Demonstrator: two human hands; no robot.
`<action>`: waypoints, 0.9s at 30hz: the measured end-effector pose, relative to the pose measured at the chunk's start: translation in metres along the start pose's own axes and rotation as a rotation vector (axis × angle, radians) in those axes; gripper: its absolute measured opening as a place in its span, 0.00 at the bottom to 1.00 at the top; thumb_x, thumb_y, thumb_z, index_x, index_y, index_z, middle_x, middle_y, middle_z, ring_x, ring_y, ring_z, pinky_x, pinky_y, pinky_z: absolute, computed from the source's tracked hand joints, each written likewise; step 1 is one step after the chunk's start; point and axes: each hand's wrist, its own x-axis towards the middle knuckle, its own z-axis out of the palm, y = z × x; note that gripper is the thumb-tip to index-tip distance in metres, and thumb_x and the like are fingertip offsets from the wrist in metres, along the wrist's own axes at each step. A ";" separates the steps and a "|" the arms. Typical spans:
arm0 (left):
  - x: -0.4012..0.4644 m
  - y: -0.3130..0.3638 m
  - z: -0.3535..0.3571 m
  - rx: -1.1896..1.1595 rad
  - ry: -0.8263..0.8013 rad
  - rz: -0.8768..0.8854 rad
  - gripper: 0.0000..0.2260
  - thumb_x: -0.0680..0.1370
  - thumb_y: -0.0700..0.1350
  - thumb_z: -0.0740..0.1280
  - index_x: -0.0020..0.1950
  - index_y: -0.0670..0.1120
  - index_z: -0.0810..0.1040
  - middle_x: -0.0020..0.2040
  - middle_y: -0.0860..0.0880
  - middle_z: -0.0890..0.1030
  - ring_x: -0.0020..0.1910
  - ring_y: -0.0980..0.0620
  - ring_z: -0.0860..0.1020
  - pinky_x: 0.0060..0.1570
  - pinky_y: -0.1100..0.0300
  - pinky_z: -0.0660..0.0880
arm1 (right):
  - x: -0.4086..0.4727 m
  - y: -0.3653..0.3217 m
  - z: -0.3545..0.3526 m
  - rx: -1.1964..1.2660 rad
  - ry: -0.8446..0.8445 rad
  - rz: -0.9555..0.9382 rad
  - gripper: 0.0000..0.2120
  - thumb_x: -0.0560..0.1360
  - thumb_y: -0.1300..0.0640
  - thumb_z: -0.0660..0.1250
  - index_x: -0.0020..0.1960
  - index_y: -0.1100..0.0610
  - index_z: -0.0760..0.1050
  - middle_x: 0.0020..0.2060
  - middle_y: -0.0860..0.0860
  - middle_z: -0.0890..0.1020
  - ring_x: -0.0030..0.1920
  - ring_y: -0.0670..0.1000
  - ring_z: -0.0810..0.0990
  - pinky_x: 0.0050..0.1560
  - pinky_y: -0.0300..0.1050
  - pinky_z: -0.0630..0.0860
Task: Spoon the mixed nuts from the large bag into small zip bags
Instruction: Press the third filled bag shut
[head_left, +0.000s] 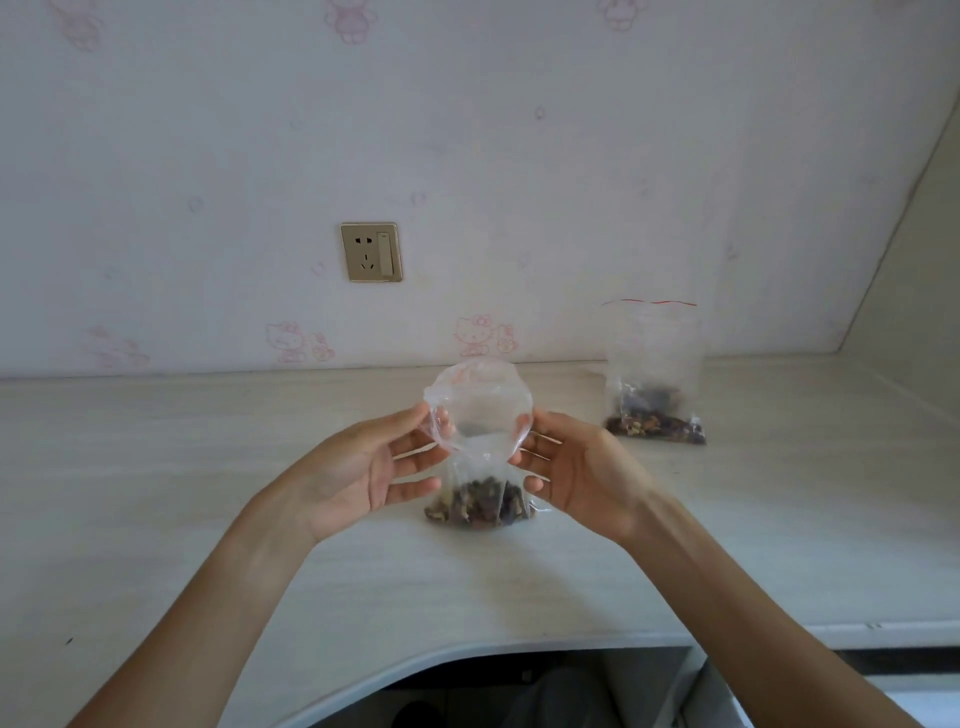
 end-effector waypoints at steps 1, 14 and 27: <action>0.000 -0.002 0.001 -0.010 0.002 0.015 0.10 0.76 0.54 0.75 0.51 0.49 0.86 0.53 0.50 0.85 0.49 0.53 0.85 0.42 0.56 0.83 | 0.002 0.002 0.000 -0.004 -0.009 -0.014 0.07 0.77 0.53 0.70 0.45 0.54 0.85 0.44 0.52 0.82 0.42 0.50 0.83 0.32 0.41 0.75; 0.002 0.027 0.025 0.867 0.648 0.528 0.10 0.69 0.36 0.75 0.35 0.48 0.78 0.26 0.51 0.80 0.28 0.53 0.79 0.31 0.59 0.77 | -0.001 -0.021 0.032 -1.025 0.526 -0.481 0.08 0.72 0.67 0.63 0.39 0.59 0.66 0.24 0.57 0.75 0.21 0.57 0.78 0.22 0.49 0.71; -0.001 0.045 0.047 0.692 0.397 0.290 0.08 0.75 0.45 0.77 0.41 0.44 0.82 0.32 0.51 0.79 0.33 0.57 0.80 0.35 0.53 0.84 | -0.023 -0.054 0.035 -0.564 0.109 -0.096 0.12 0.81 0.53 0.70 0.57 0.61 0.84 0.46 0.60 0.87 0.46 0.59 0.88 0.37 0.48 0.83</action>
